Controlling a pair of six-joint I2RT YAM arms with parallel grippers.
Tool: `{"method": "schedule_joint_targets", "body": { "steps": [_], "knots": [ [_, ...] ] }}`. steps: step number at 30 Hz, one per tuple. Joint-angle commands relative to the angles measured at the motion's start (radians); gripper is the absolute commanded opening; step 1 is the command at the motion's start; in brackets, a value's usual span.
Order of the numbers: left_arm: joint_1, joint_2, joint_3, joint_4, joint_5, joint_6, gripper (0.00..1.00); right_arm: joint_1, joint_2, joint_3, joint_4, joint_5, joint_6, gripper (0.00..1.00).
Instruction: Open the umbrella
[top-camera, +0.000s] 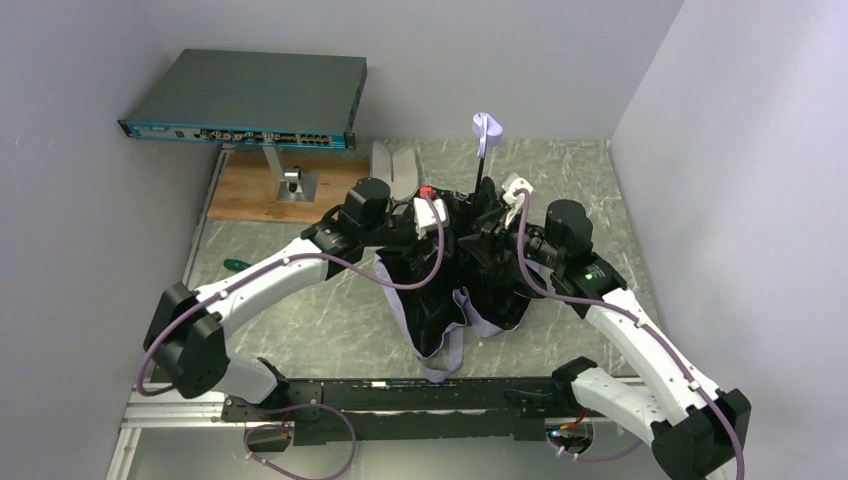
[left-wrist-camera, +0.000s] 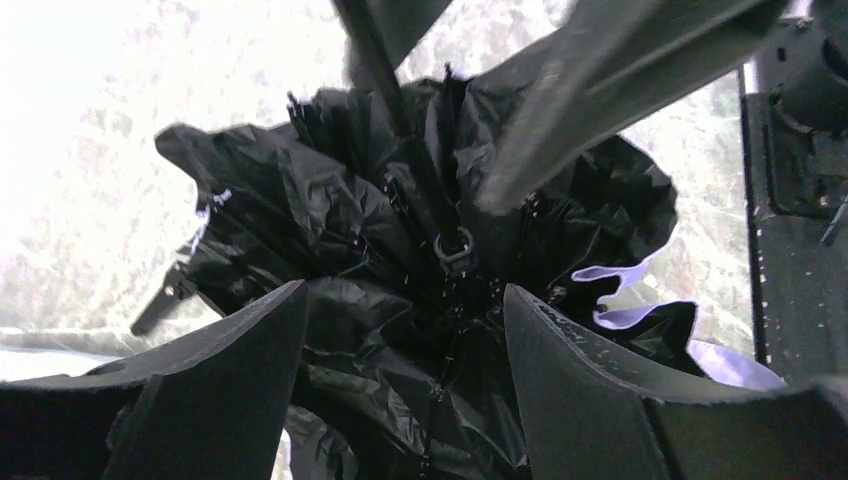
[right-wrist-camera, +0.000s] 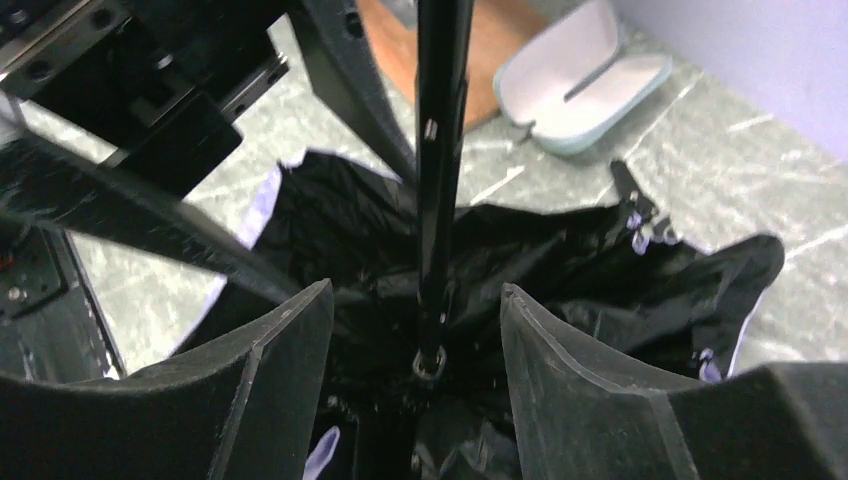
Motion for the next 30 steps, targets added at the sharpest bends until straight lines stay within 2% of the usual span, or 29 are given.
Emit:
{"method": "schedule_joint_targets", "body": {
  "steps": [1,5,8,14,17,19,22,26,27,30],
  "knots": [
    [0.007,0.037,0.001,0.053,-0.039,-0.037,0.74,-0.012,-0.053,-0.005,-0.185,0.018,-0.101,0.63],
    [0.01,0.024,-0.059,0.051,-0.001,0.067,0.69,-0.033,-0.097,-0.034,-0.307,0.046,-0.193,0.66],
    [0.007,0.05,-0.061,-0.025,0.015,0.157,0.67,-0.036,-0.089,-0.052,-0.345,0.059,-0.285,0.68],
    [-0.024,0.092,-0.078,-0.04,-0.01,0.306,0.64,-0.037,0.031,-0.051,-0.329,0.055,-0.383,0.63],
    [-0.033,0.13,-0.078,-0.049,-0.022,0.338,0.59,-0.037,0.093,-0.073,-0.3,0.077,-0.393,0.62],
    [-0.038,0.165,-0.08,-0.072,-0.067,0.366,0.53,-0.038,0.112,-0.095,-0.299,0.095,-0.418,0.58],
    [-0.03,0.185,-0.098,-0.116,-0.119,0.397,0.36,-0.052,0.095,-0.145,-0.308,0.141,-0.438,0.54],
    [-0.011,0.164,-0.145,-0.176,-0.125,0.436,0.14,-0.099,0.059,-0.199,-0.346,0.15,-0.501,0.35],
    [-0.009,0.158,-0.158,-0.187,-0.134,0.447,0.1,-0.111,0.052,-0.211,-0.355,0.155,-0.52,0.32],
    [0.014,0.146,-0.19,-0.215,-0.157,0.477,0.04,-0.152,0.039,-0.237,-0.393,0.174,-0.581,0.31]
  ]
}}
